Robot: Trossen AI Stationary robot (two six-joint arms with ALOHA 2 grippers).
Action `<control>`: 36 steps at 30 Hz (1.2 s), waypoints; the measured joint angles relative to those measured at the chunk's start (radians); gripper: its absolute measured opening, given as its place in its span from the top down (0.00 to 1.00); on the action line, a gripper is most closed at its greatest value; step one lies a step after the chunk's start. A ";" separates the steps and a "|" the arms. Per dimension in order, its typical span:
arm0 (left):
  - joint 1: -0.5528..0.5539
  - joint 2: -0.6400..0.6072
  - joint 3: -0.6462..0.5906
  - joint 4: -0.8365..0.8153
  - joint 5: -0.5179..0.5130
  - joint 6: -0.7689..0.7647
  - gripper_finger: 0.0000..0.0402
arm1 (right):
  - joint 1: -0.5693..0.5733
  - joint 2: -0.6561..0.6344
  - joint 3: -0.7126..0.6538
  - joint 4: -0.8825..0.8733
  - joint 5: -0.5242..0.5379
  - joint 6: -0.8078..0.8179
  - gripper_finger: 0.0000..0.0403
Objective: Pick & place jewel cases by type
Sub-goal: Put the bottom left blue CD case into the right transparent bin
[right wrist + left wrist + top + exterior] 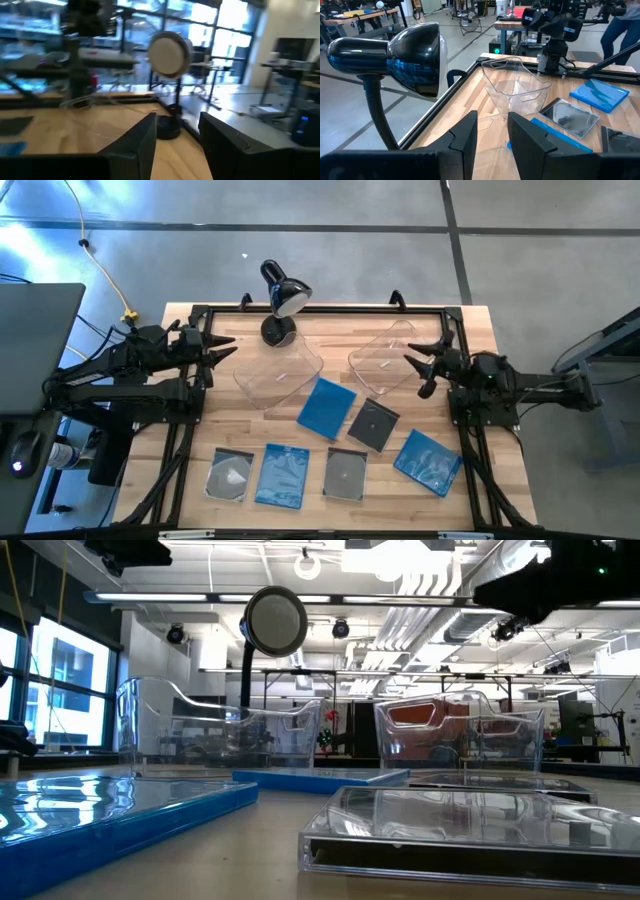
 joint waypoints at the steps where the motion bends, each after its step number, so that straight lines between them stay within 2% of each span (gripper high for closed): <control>1: 0.000 0.000 0.000 0.000 0.000 0.000 0.73 | 0.000 0.041 0.013 0.016 -0.030 -0.008 0.68; 7: 0.000 0.000 0.000 0.000 0.003 0.000 0.73 | 0.002 0.253 0.093 0.158 -0.196 -0.025 0.69; 14: 0.000 0.000 0.000 0.001 0.002 0.002 0.73 | 0.094 0.506 0.232 0.180 -0.296 -0.060 0.69; 16: 0.000 0.000 0.000 0.006 0.003 0.005 0.73 | 0.131 0.569 0.287 0.155 -0.289 -0.064 0.69; 19: 0.000 0.000 0.000 0.003 0.002 0.001 0.73 | 0.181 0.648 0.383 0.050 -0.217 -0.054 0.69; 24: 0.000 0.000 0.000 0.000 0.002 0.001 0.73 | 0.240 0.761 0.582 -0.259 -0.037 0.057 0.69; 26: 0.000 0.000 0.000 0.000 0.002 0.000 0.73 | 0.255 0.804 0.658 -0.372 -0.001 0.123 0.69; 31: 0.000 0.000 0.000 0.000 0.002 0.000 0.73 | 0.273 0.897 0.785 -0.555 -0.016 0.244 0.69; 36: 0.000 0.000 0.000 0.012 0.001 -0.001 0.73 | 0.278 0.956 0.812 -0.565 -0.058 0.293 0.69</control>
